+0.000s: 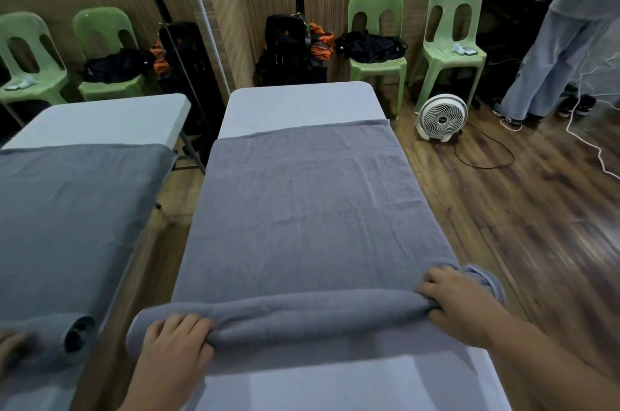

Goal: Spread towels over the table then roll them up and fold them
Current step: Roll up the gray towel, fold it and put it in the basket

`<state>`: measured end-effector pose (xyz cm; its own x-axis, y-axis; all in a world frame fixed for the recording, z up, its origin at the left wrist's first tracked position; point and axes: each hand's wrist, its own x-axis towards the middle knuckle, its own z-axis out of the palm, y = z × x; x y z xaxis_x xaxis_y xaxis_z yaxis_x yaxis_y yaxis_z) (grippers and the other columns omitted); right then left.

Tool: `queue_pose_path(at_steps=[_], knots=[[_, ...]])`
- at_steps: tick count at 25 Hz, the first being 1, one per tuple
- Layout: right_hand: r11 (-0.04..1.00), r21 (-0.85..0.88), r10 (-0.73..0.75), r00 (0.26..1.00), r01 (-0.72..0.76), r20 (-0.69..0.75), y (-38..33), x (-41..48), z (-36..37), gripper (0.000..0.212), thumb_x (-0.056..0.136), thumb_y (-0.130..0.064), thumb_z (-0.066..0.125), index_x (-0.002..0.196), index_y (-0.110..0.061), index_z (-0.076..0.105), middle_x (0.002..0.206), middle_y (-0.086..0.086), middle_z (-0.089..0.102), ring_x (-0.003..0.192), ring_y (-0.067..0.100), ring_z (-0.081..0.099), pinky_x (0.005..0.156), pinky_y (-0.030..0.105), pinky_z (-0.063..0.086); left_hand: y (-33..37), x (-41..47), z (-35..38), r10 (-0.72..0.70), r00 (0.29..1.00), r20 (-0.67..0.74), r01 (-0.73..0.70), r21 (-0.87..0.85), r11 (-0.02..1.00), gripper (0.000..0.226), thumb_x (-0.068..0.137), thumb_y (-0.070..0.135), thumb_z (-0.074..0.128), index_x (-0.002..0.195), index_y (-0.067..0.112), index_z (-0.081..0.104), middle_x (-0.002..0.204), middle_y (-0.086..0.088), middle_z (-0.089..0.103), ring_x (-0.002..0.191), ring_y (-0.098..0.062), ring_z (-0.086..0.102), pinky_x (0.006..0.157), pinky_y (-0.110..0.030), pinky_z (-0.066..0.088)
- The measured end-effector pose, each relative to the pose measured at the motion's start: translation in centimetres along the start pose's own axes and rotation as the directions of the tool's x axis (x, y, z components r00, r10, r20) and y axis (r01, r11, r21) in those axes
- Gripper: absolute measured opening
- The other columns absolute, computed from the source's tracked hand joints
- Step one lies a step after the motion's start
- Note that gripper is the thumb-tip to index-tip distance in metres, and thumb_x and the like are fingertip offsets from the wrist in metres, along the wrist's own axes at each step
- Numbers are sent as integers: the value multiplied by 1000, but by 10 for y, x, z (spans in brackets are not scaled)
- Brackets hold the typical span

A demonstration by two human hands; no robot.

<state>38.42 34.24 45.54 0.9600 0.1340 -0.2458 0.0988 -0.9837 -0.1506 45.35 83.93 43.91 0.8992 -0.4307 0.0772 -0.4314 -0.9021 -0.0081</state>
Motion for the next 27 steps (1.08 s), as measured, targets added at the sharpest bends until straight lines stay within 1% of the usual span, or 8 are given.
queue_pose_path(at_steps=[4, 9, 11, 16, 19, 20, 24, 27], knots=[[995, 98, 22, 996, -31, 83, 4, 26, -33, 30, 65, -38, 47, 89, -29, 60, 89, -15, 62, 88, 10, 56, 76, 36, 48, -6, -2, -15, -35, 997, -74, 32, -44, 999, 18, 69, 39, 44, 74, 32, 60, 71, 10, 61, 78, -14, 48, 72, -37, 34], [999, -33, -43, 995, 40, -88, -4, 23, -11, 53, 69, -41, 49, 121, -34, 57, 119, -16, 57, 114, 13, 50, 102, 38, 39, 7, 4, -17, -42, 981, -188, 31, -59, 998, 39, 77, 39, 51, 106, 21, 70, 108, -3, 68, 97, -28, 60, 90, -48, 41], [994, -104, -42, 996, 34, -77, -9, 14, 8, 67, 65, -45, 54, 131, -30, 53, 127, -14, 55, 120, 14, 49, 107, 45, 38, 18, -7, -2, 36, 997, -68, -37, -22, 999, 57, 67, 42, 61, 119, 20, 67, 123, 0, 65, 108, -25, 61, 100, -53, 39], [998, -70, -12, 968, -5, -249, -7, 23, 19, 39, 53, -20, 67, 92, -23, 66, 88, -5, 64, 80, 19, 50, 79, 33, 41, 16, 28, 3, -14, 975, 222, 18, -16, 1000, 60, 61, 39, 50, 118, 26, 65, 116, 9, 67, 106, -17, 60, 101, -53, 39], [999, -55, -15, 976, 3, -219, -6, 5, 12, 9, 62, -35, 58, 65, -27, 57, 69, -10, 54, 71, 15, 44, 66, 31, 40, 12, 31, -9, 28, 973, 231, -13, -64, 998, 37, 65, 43, 48, 98, 38, 63, 93, 18, 67, 86, -10, 62, 88, -44, 50], [998, -41, 33, 987, -40, -160, -5, 2, 6, 19, 66, -40, 51, 61, -23, 55, 67, -8, 53, 69, 15, 45, 63, 32, 40, 12, 29, -15, 70, 965, 251, -50, -87, 995, 35, 66, 45, 48, 98, 41, 61, 91, 20, 65, 86, -9, 61, 88, -44, 51], [972, 83, 221, 975, -221, 12, 3, 17, -24, 28, 75, -42, 45, 70, -16, 56, 73, -3, 60, 73, 16, 55, 64, 34, 44, 7, 45, -25, 101, 960, 262, -61, -159, 985, 55, 75, 49, 43, 129, 42, 48, 121, 22, 56, 114, -8, 54, 100, -36, 37], [996, 81, 40, 972, -22, -231, -7, 7, -17, 29, 70, -42, 55, 97, -32, 63, 94, -11, 60, 92, 14, 56, 82, 29, 44, 9, 34, -23, 63, 985, 159, -41, -136, 990, 58, 71, 51, 55, 126, 34, 55, 122, 10, 60, 110, -17, 57, 95, -38, 41]])
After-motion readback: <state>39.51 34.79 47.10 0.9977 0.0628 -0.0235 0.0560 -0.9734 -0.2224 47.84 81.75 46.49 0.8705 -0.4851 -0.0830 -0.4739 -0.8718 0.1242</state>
